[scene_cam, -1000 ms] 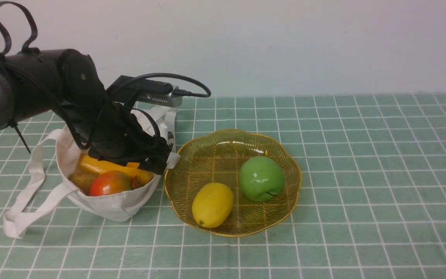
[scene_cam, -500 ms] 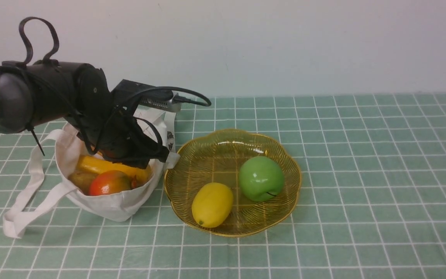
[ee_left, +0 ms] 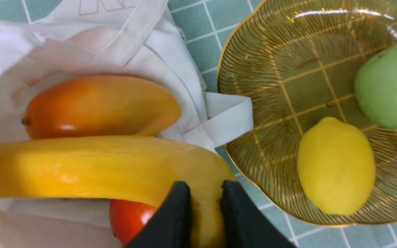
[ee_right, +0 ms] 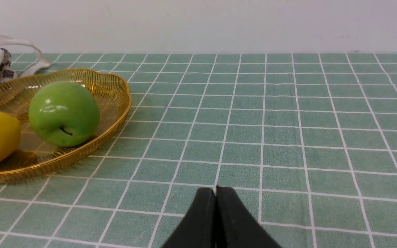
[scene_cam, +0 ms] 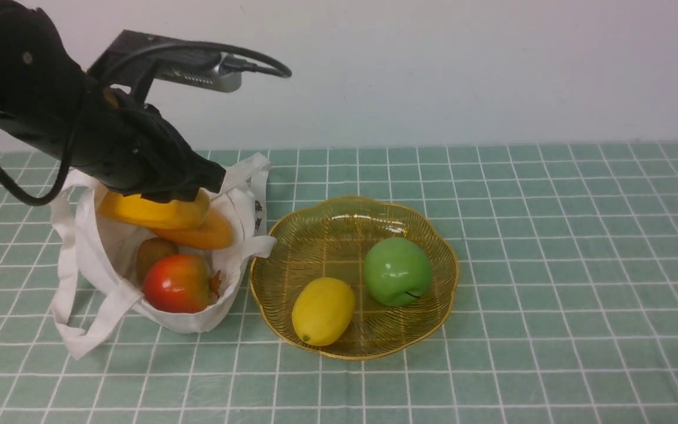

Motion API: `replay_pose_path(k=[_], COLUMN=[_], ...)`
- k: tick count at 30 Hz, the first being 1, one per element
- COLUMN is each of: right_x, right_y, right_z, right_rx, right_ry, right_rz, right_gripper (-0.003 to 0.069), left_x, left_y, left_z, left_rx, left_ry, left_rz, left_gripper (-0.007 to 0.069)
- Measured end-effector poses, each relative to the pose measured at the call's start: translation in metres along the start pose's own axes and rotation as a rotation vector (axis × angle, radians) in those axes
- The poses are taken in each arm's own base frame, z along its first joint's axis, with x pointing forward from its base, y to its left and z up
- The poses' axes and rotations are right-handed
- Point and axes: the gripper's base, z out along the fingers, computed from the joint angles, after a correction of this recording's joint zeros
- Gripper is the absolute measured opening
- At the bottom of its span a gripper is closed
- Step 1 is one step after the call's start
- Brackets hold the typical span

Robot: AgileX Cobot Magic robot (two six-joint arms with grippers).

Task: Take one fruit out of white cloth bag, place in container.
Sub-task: 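Reach into the white bag and grasp the banana with the left gripper, then place the banana on the plate with the left gripper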

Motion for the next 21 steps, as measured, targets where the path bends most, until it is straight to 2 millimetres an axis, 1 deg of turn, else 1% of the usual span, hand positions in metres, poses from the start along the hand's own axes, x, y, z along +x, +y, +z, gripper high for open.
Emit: replay_pose_path(k=[4,7,10,13,14,16,18,19,21], right_x=[0.0,0.0,0.0,0.0,0.0,0.0,0.0,0.0,0.0], right_y=[0.0,0.0,0.0,0.0,0.0,0.0,0.0,0.0,0.0], right_z=[0.0,0.0,0.0,0.0,0.0,0.0,0.0,0.0,0.0], right_rx=[0.0,0.0,0.0,0.0,0.0,0.0,0.0,0.0,0.0], right_ry=[0.0,0.0,0.0,0.0,0.0,0.0,0.0,0.0,0.0], right_rz=[0.0,0.0,0.0,0.0,0.0,0.0,0.0,0.0,0.0], right_gripper=[-0.0015,-0.0015,-0.0015,-0.0015,-0.0015,-0.0015,-0.0015,-0.0015,-0.0015], left_x=[0.002,0.003,0.003,0.001,0.0,-0.001,-0.003,-0.004,-0.011], left_y=[-0.003,-0.007,-0.011,-0.016,-0.016,-0.019,-0.022,-0.023,-0.026], left_z=[-0.004,-0.001,0.005,0.021,0.022,0.032,0.035,0.035,0.026], left_rx=[0.027,0.076,0.128,0.193,0.197,0.236,0.266,0.279,0.315], left_ry=[0.018,0.033,0.046,0.056,0.056,0.055,0.042,0.036,-0.017], left_rz=[-0.02,-0.059,-0.085,-0.105,-0.106,-0.118,-0.133,-0.136,-0.134], left_gripper=[0.0087,0.0087,0.0087,0.0087,0.0087,0.0087,0.0087,0.0087,0.0087])
